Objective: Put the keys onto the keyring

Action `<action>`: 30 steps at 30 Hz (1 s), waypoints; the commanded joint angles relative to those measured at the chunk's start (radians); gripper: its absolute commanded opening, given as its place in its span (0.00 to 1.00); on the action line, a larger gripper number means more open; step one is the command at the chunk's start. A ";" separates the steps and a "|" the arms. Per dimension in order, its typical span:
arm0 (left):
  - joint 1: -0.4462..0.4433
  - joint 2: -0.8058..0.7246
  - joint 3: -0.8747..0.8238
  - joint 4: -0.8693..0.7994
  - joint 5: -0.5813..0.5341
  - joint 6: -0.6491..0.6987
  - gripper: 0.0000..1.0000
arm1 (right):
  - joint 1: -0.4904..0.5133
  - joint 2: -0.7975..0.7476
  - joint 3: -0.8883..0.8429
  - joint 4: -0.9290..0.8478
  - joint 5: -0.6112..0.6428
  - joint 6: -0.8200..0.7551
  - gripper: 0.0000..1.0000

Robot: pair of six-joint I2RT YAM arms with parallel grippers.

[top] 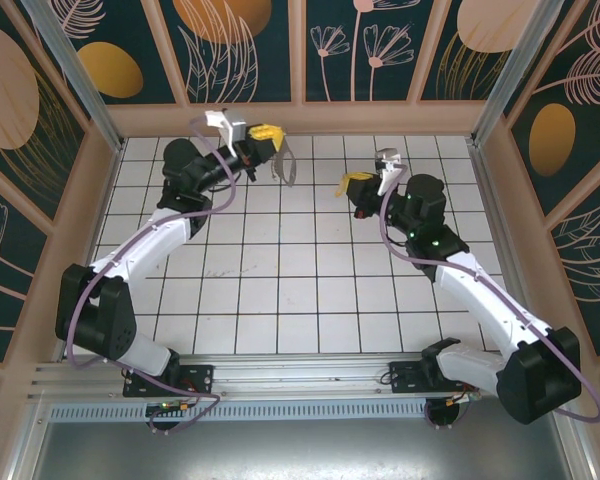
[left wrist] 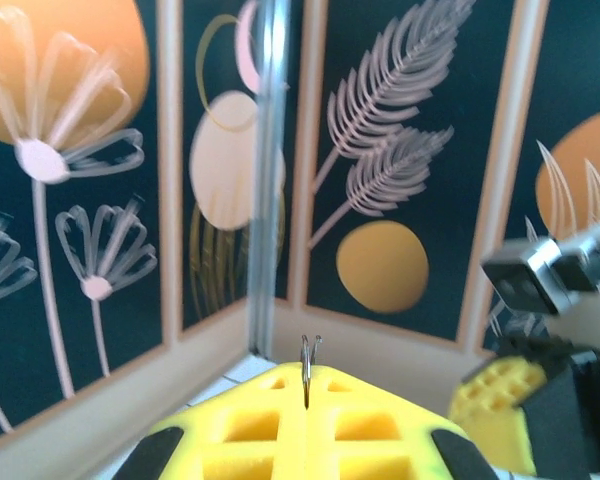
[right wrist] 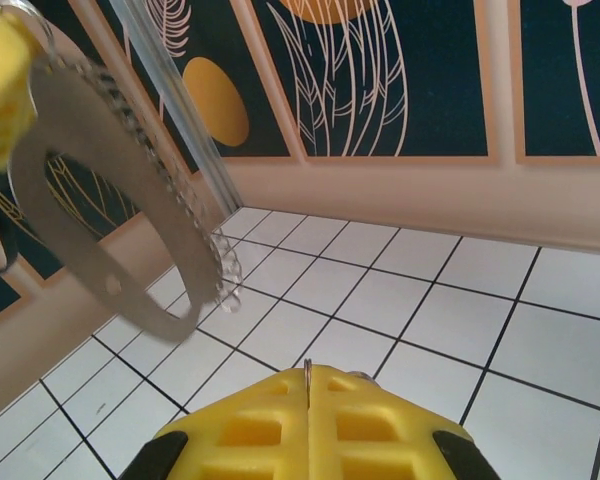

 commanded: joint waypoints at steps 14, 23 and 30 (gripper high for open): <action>-0.113 -0.040 -0.090 -0.072 0.139 0.094 0.00 | -0.011 -0.093 0.018 0.083 -0.198 -0.067 0.00; -0.133 -0.060 -0.083 -0.124 0.139 0.152 0.00 | -0.007 -0.072 0.018 0.117 -0.310 -0.051 0.00; -0.145 -0.054 -0.062 -0.136 0.145 0.160 0.00 | 0.013 -0.052 0.018 0.141 -0.317 -0.039 0.00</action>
